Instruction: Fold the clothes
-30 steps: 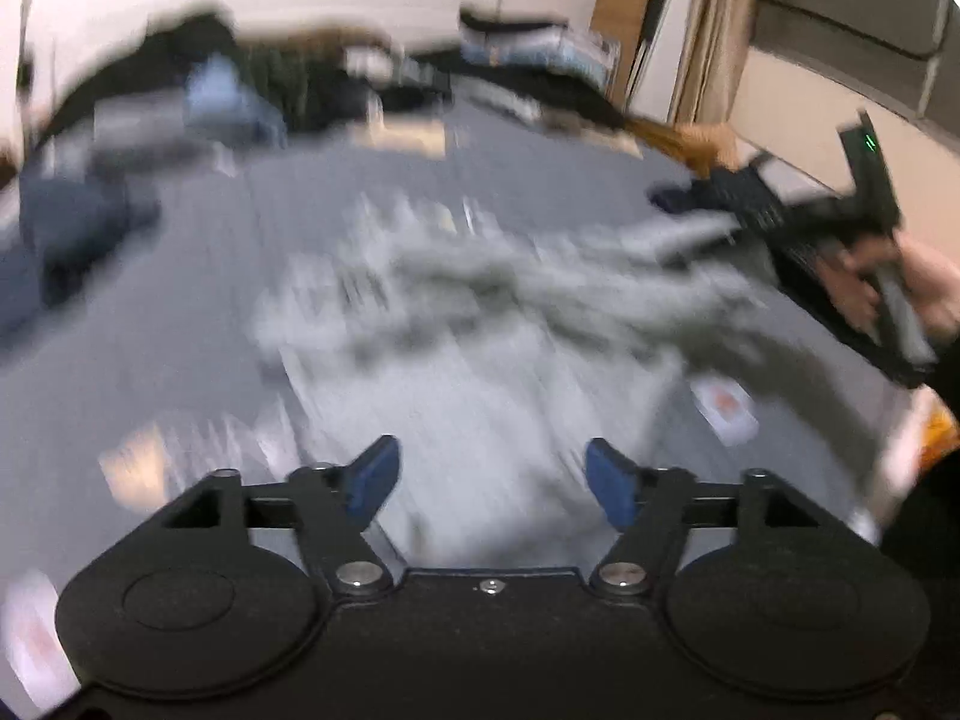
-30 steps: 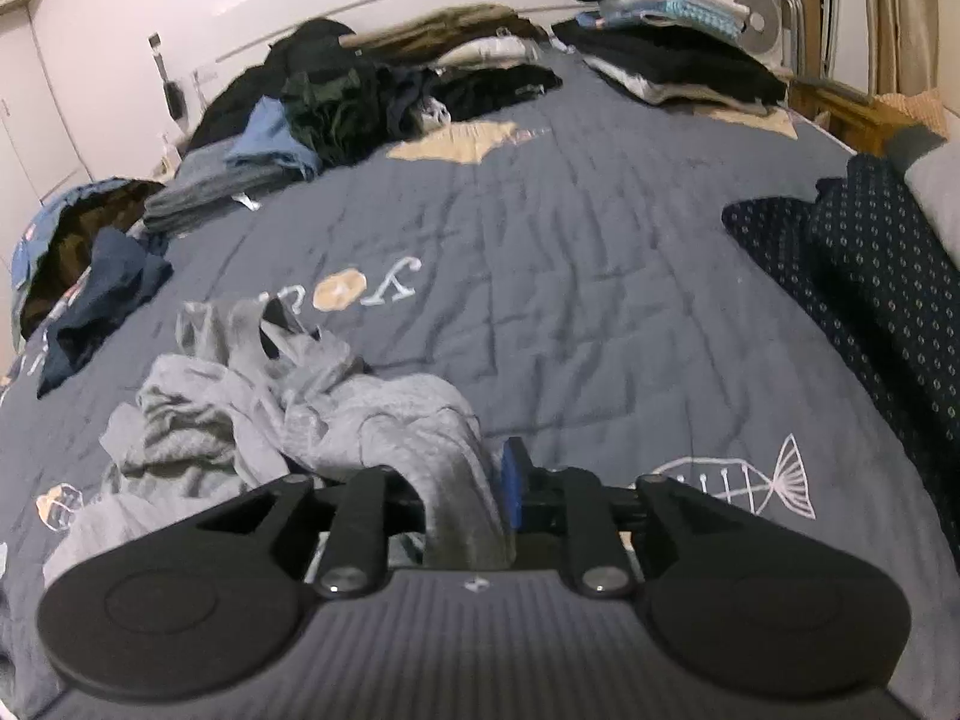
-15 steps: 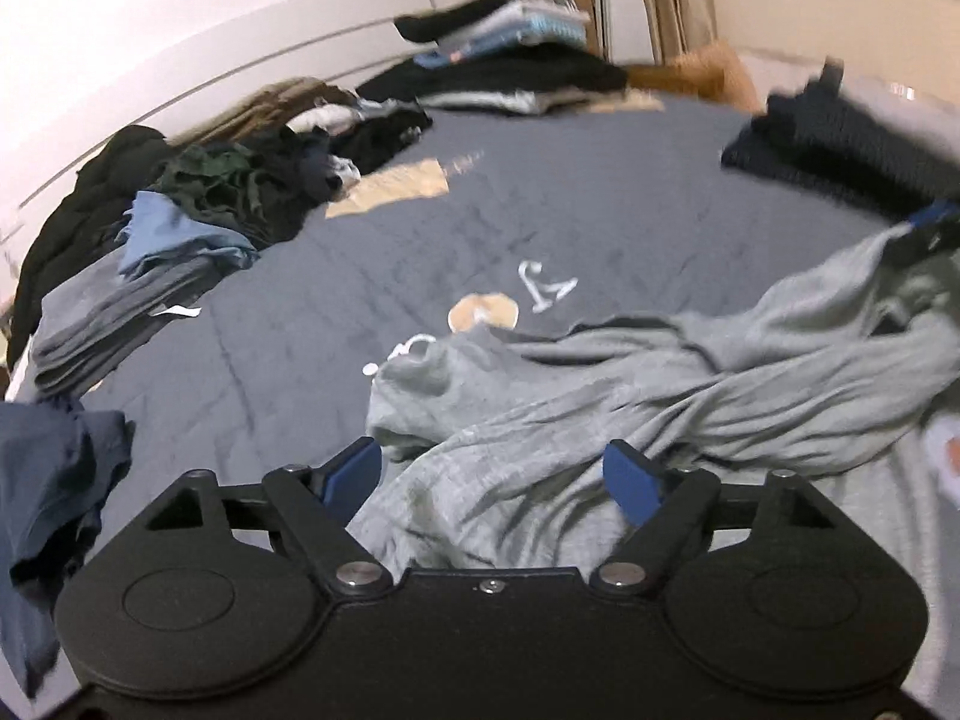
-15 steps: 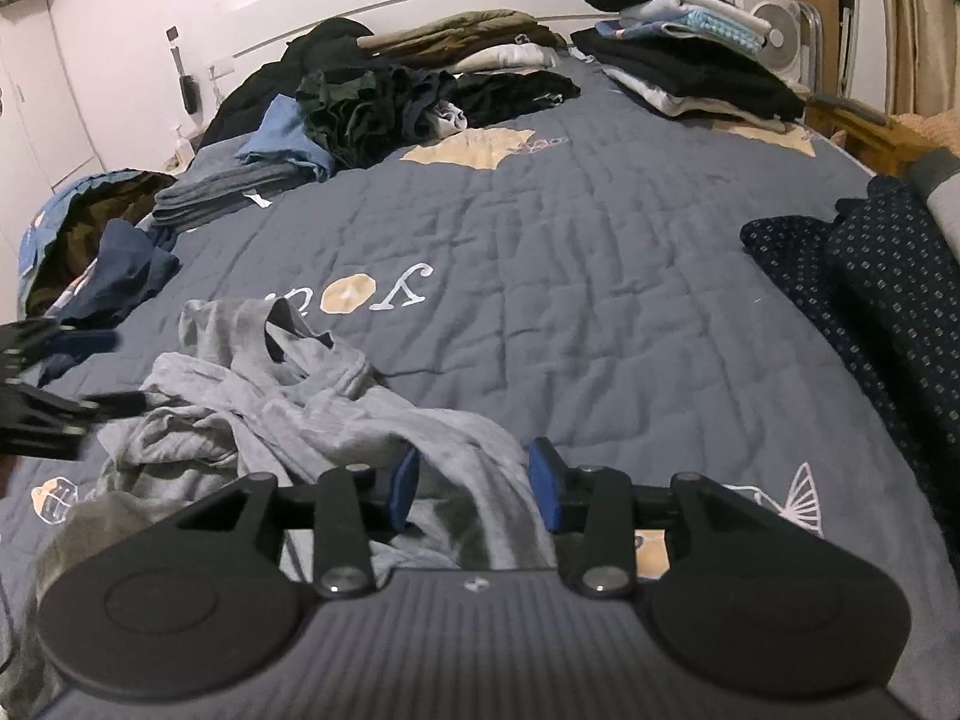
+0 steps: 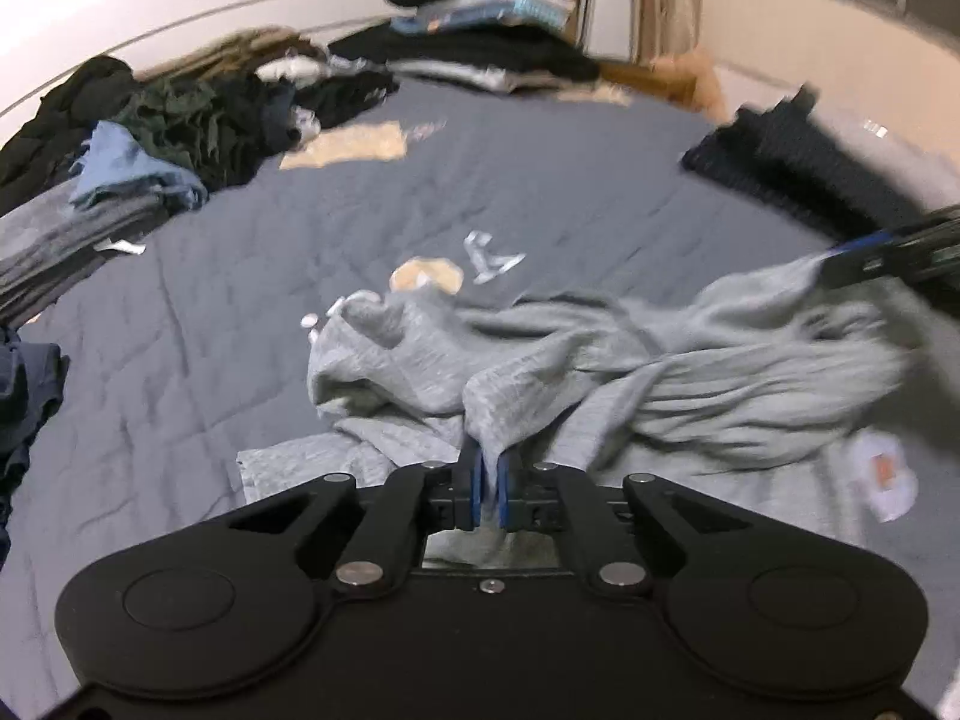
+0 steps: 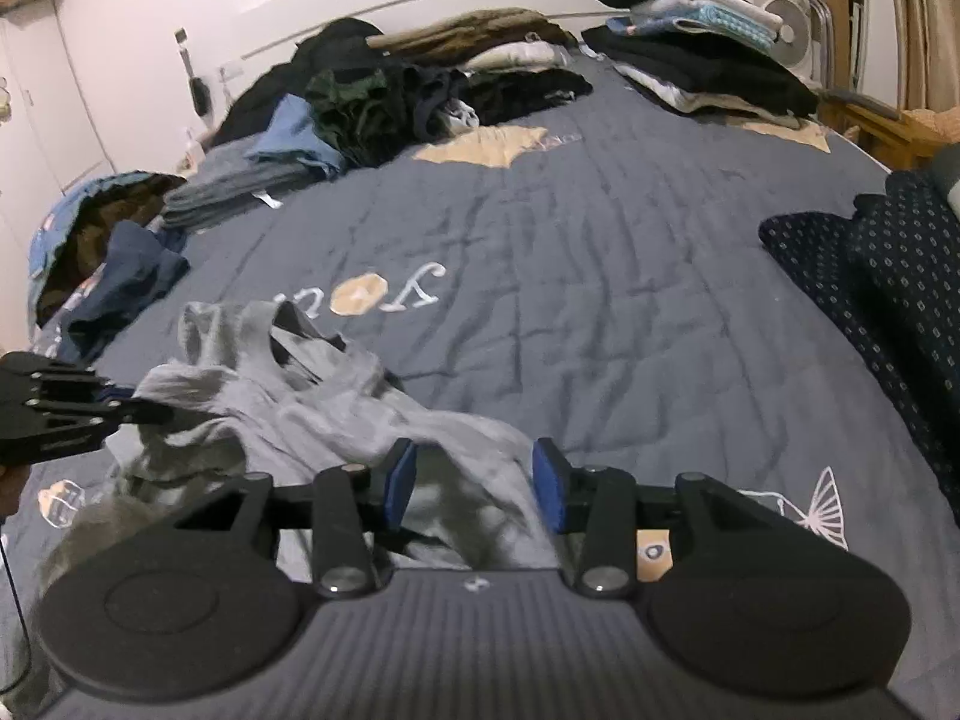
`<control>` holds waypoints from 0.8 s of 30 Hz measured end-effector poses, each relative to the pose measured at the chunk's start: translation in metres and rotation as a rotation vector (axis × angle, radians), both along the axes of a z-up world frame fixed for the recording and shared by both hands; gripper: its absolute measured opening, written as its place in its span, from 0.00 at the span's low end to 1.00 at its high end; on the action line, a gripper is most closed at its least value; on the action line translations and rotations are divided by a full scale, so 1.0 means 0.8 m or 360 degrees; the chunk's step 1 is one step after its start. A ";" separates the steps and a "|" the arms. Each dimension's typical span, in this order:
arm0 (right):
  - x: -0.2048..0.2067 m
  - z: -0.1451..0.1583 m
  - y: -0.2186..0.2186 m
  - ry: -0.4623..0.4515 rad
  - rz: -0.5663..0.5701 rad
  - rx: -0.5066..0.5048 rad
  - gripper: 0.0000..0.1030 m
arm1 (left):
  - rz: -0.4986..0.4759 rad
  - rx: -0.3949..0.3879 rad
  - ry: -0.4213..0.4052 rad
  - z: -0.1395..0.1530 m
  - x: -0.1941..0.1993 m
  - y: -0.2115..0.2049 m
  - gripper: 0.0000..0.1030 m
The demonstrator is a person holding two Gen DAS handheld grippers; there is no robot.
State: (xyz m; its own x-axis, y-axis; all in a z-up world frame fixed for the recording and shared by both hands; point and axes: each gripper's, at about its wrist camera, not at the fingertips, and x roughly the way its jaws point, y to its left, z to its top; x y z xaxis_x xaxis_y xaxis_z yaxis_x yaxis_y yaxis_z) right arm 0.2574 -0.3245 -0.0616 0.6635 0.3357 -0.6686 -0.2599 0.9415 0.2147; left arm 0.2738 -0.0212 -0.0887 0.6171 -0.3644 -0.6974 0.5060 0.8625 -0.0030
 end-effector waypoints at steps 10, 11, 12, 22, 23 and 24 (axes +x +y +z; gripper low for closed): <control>-0.002 0.006 -0.002 -0.0016 -0.0022 0.0014 0.46 | -0.0401 -0.0113 -0.0006 0.035 -0.139 -0.060 0.03; -0.002 0.006 -0.001 -0.0014 -0.0022 0.0014 0.46 | -0.0406 -0.0094 -0.0033 0.034 -0.145 -0.065 0.04; -0.003 0.006 0.000 -0.0012 -0.0021 0.0015 0.46 | -0.0374 -0.0067 -0.0078 0.034 -0.141 -0.065 0.10; -0.002 0.005 0.005 -0.0018 0.0029 0.0039 0.51 | -0.0218 0.0263 -0.0312 0.021 -0.034 -0.059 0.54; -0.003 0.006 0.006 -0.0019 0.0043 0.0044 0.51 | -0.0237 0.0300 -0.0299 0.016 -0.024 -0.061 0.54; -0.003 0.006 0.006 -0.0021 0.0058 0.0050 0.52 | -0.0257 0.0336 -0.0286 0.011 -0.014 -0.063 0.54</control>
State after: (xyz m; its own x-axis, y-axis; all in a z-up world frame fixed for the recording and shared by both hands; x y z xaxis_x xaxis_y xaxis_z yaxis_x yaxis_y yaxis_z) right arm 0.2548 -0.3194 -0.0568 0.6592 0.3803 -0.6487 -0.2967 0.9242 0.2403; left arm 0.2629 -0.0718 -0.0803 0.6832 -0.3264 -0.6532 0.6125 0.7432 0.2693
